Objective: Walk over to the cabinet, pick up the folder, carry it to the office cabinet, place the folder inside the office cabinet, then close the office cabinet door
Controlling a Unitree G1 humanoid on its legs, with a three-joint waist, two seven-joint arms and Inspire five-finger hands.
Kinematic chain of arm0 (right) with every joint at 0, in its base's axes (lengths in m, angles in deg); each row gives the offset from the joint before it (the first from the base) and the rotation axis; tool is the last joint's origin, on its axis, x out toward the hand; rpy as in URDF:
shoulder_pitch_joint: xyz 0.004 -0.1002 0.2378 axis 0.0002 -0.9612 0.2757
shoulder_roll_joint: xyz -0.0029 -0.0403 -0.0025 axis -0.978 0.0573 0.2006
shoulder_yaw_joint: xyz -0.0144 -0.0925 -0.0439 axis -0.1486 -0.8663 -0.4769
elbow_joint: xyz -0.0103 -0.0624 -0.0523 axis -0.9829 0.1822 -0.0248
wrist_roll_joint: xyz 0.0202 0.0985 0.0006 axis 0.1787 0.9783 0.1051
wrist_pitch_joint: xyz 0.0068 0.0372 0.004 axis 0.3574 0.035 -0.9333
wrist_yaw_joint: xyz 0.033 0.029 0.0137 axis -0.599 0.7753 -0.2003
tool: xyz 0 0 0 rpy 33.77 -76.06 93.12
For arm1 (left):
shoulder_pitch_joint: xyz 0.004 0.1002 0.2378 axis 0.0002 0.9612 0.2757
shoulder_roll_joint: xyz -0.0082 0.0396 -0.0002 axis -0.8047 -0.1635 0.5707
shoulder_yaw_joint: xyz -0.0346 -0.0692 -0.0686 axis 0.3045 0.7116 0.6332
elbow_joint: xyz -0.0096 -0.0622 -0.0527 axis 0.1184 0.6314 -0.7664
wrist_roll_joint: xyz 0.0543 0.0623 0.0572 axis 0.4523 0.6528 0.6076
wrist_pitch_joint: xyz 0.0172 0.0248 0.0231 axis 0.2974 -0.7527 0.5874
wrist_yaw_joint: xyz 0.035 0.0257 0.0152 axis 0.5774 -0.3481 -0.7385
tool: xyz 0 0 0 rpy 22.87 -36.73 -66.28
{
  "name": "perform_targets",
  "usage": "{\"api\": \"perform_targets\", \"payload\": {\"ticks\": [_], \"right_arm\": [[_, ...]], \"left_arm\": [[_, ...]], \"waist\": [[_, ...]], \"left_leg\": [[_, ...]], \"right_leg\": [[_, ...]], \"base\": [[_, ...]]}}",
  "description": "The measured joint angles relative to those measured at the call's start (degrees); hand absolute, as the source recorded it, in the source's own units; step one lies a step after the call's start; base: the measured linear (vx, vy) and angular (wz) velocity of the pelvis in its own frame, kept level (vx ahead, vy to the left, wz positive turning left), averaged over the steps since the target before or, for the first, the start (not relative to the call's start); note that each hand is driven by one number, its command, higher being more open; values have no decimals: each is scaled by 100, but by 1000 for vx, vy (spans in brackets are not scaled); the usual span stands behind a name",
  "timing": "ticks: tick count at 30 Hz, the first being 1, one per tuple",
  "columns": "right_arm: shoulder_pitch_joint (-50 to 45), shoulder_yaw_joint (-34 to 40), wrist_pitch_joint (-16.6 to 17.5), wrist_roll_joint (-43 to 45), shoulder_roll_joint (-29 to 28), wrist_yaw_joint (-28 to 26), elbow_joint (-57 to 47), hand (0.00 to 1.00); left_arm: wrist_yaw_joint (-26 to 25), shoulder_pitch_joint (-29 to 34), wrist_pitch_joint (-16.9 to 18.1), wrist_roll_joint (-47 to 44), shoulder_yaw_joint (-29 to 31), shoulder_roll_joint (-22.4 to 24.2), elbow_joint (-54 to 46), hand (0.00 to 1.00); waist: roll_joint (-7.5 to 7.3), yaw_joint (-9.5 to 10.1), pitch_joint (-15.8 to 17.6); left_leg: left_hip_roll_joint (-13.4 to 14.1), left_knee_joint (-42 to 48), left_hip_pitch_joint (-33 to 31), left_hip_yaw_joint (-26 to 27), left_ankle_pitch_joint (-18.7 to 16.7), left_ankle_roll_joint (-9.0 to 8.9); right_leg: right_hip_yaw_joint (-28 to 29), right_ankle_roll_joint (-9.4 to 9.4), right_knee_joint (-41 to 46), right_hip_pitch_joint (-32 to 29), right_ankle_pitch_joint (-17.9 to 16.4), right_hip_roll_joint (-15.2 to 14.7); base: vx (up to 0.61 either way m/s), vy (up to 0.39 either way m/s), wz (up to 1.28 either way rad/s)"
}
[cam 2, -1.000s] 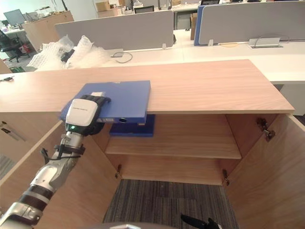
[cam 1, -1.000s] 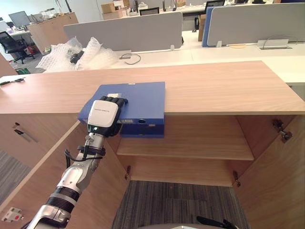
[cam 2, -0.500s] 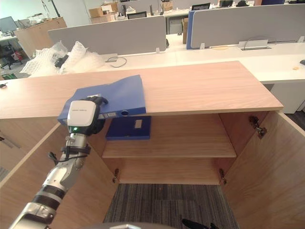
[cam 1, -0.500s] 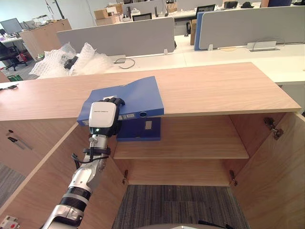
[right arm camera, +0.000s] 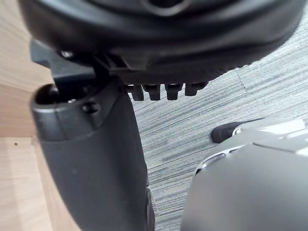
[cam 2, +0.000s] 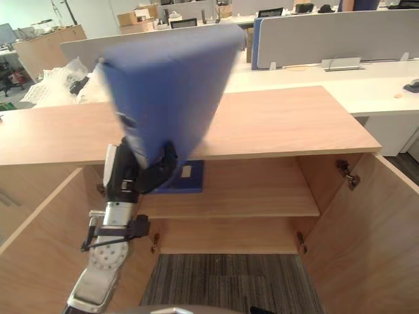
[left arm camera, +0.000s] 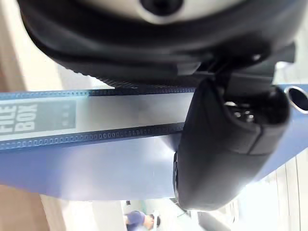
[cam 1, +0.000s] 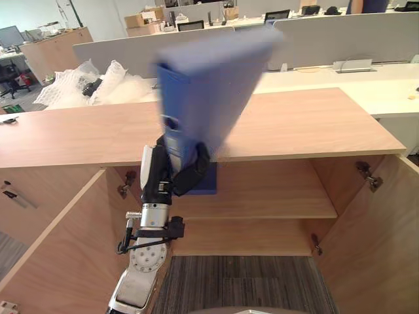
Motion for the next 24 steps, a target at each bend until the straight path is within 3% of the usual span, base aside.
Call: {"api": "perform_targets", "payload": {"ticks": [4,8,13,20,24], "right_arm": [[-185,10,-20,19,-74,-22,6,100],[-233,-14,2,411,-127,-27,-63,100],[-601,-505,222,1440,-237,139,-980,100],[-667,-919,331,1585,-515,390,-2140,100],[-867,-1140,316,1595,-642,532,-3847,100]], "left_arm": [[385,401,-82,-1690,70,238,0,0],[522,640,-208,-2676,206,444,0,0],[574,841,-289,-3337,26,608,-1,0],[646,906,-550,-3513,-299,686,-1,0],[649,957,-640,-3718,-277,753,0,0]], "waist": [[-127,27,-61],[-185,39,-74],[-162,38,-98],[-91,25,-199],[-73,19,-211]], "left_leg": [[4,23,-67,27,2,-1],[1,27,-92,130,13,7],[32,27,-110,252,15,8],[115,30,-167,312,41,-25],[116,34,-174,310,40,-26]], "right_leg": [[41,3,72,-108,1,-6],[131,10,146,-211,2,-24],[243,13,201,-317,2,-8],[340,5,297,-481,5,70],[348,4,310,-500,6,74]], "base": [[-25,17,-5],[-18,30,-10],[-17,15,-11],[-12,-5,-7],[0,0,0]]}}
